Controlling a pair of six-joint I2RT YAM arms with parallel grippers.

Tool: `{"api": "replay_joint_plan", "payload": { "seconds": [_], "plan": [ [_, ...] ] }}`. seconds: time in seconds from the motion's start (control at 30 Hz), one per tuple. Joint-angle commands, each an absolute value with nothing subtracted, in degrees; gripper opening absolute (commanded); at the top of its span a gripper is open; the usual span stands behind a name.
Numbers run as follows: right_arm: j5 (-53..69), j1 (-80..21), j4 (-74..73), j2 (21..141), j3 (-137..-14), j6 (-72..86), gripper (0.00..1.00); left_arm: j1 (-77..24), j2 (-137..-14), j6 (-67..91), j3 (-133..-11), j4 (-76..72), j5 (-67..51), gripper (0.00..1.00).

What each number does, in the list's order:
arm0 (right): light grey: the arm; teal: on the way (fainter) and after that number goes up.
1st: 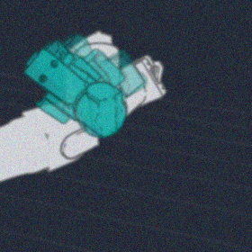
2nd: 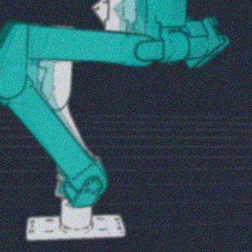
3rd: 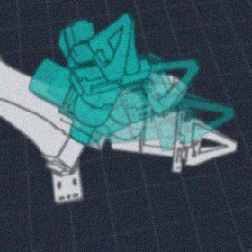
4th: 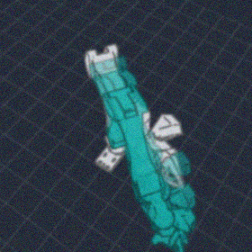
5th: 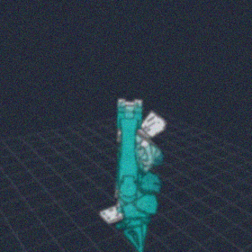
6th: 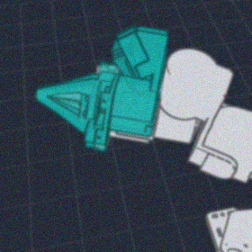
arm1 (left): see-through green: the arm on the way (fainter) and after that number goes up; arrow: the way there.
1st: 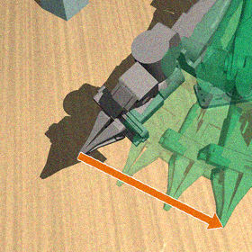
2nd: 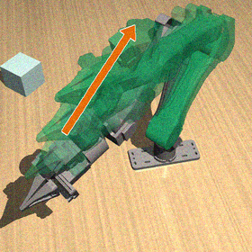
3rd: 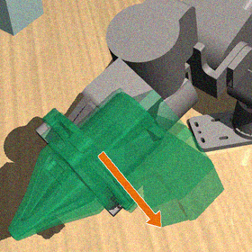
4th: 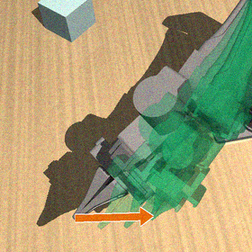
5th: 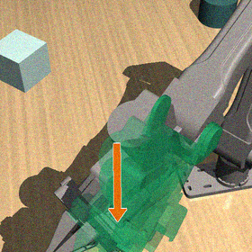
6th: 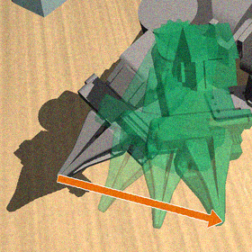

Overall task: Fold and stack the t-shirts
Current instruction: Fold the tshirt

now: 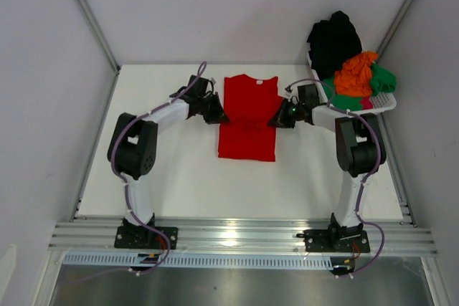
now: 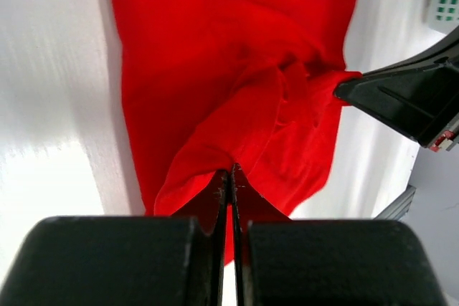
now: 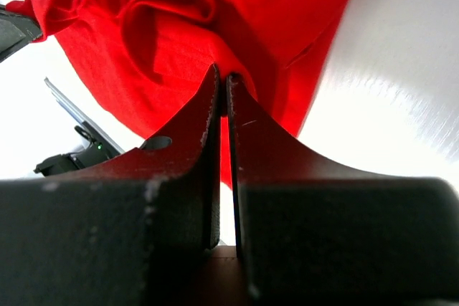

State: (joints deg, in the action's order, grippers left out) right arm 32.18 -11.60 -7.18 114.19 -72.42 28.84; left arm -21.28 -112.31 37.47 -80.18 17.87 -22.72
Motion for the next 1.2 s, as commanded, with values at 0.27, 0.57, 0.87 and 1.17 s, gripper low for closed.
{"api": "replay_joint_plan", "payload": {
  "seconds": [0.27,0.57,0.87,1.17],
  "plan": [
    [32.43,-10.81,-9.40,118.12,-79.18,27.77,0.17,-18.02,-116.02,34.02,-89.63,19.68,-25.75,0.19],
    [40.95,-11.34,-7.20,105.67,-83.85,27.33,0.66,-15.56,-104.27,28.30,-96.24,27.24,-28.74,1.00],
    [33.15,-17.75,-8.28,97.21,-71.03,19.68,0.23,-16.70,-88.59,34.45,-68.74,12.61,-35.40,0.32],
    [27.86,-19.51,-2.90,108.71,-71.36,23.03,0.00,-16.70,-103.16,40.51,-71.09,5.63,-39.37,0.01]
  ]
}}
